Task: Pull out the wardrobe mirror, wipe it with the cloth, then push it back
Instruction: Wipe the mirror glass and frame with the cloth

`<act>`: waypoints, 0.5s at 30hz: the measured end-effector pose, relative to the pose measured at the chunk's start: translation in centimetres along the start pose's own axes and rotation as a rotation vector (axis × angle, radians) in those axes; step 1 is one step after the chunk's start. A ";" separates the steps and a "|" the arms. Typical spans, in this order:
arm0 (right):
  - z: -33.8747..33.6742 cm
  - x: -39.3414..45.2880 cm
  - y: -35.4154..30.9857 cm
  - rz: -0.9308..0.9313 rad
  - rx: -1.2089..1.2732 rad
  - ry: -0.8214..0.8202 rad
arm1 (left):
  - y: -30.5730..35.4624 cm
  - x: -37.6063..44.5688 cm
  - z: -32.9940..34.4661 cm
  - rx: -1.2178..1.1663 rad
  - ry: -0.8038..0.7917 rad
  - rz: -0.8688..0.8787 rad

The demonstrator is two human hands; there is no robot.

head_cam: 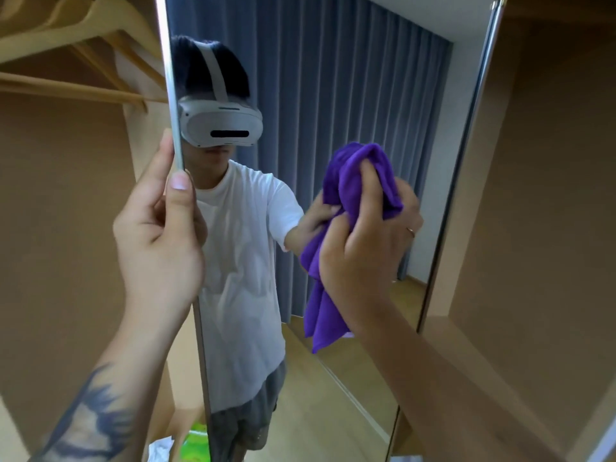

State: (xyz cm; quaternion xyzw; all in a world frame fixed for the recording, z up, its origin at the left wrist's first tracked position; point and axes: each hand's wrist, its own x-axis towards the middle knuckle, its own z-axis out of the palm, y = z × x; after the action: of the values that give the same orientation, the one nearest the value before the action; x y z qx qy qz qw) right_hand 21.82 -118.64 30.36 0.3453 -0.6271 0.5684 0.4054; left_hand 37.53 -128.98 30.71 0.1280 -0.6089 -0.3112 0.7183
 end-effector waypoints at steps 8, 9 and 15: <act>2.0 -2.4 -4.6 -0.524 -0.080 -0.215 | -0.1 0.3 -0.3 -0.060 -0.048 -0.011; 2.2 -2.6 -4.6 -0.620 -0.103 -0.214 | -0.1 0.4 -0.2 -0.063 -0.046 -0.017; 0.8 0.3 -0.6 -0.793 -0.182 -0.182 | -0.5 0.6 -0.6 -0.043 -0.047 -0.041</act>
State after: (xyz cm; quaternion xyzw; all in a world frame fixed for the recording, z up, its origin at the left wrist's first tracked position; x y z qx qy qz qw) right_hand 22.12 -119.45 30.91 0.5715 -0.5266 0.2777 0.5647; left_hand 38.03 -129.92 30.77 0.1176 -0.6160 -0.3415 0.7000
